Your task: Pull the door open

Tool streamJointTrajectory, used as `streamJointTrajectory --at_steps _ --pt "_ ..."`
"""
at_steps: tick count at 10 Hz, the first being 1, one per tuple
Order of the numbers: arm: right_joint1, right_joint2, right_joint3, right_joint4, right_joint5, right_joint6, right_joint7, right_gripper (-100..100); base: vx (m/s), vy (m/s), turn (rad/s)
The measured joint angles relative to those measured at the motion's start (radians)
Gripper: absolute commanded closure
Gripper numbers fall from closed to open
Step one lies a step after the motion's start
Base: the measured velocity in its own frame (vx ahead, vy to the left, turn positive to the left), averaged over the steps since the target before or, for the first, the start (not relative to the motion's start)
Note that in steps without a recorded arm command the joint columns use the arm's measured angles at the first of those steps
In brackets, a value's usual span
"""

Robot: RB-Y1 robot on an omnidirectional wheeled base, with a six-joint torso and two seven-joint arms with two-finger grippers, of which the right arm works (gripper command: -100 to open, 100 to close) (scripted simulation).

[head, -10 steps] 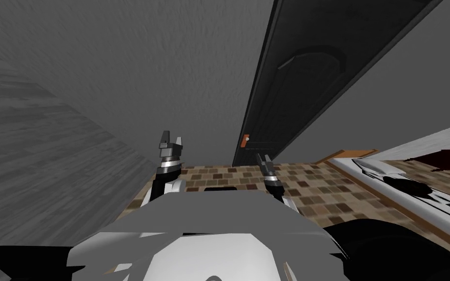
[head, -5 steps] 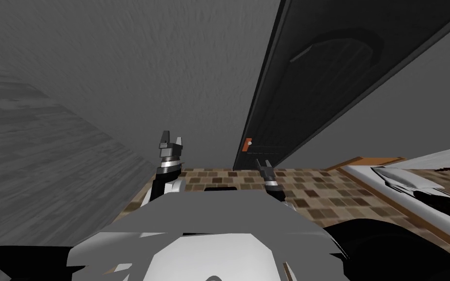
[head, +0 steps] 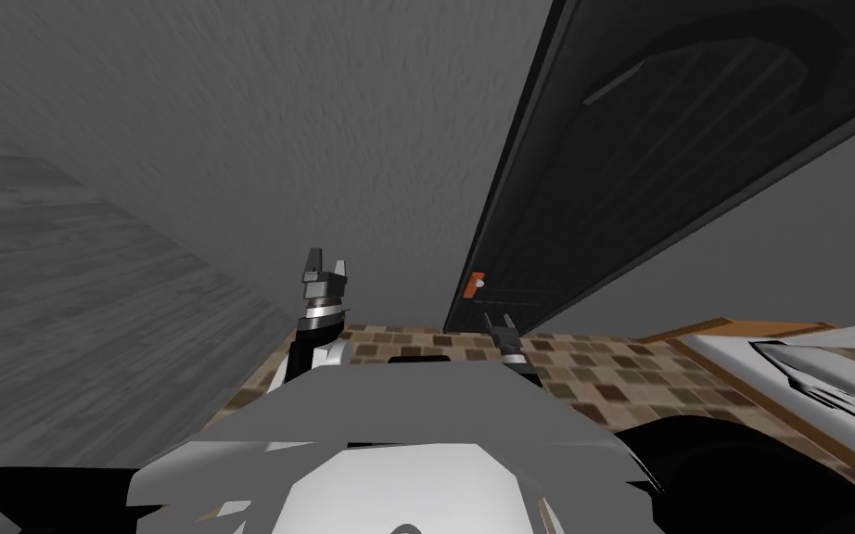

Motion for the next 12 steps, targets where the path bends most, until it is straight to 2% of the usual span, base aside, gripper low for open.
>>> streamJointTrajectory --at_steps 5,6,8,9,10,12 --pt "0.02 0.05 -0.03 0.066 0.078 -0.004 0.059 -100 0.167 -0.069 0.055" --pt "0.02 0.051 -0.031 0.067 0.08 -0.004 0.061 -100 0.063 0.029 0.096" --pt "0.008 0.012 -0.049 0.08 0.069 0.001 0.055 -100 0.143 0.075 0.126" --pt "-0.011 -0.012 -0.071 0.111 0.057 -0.004 0.053 -100 0.207 0.065 0.133" --pt "-0.025 -0.028 -0.088 0.128 0.048 -0.003 0.049 -100 0.207 0.006 0.105" --pt "-0.039 -0.033 -0.11 0.14 0.036 0.009 0.041 -100 0.208 -0.028 0.108"
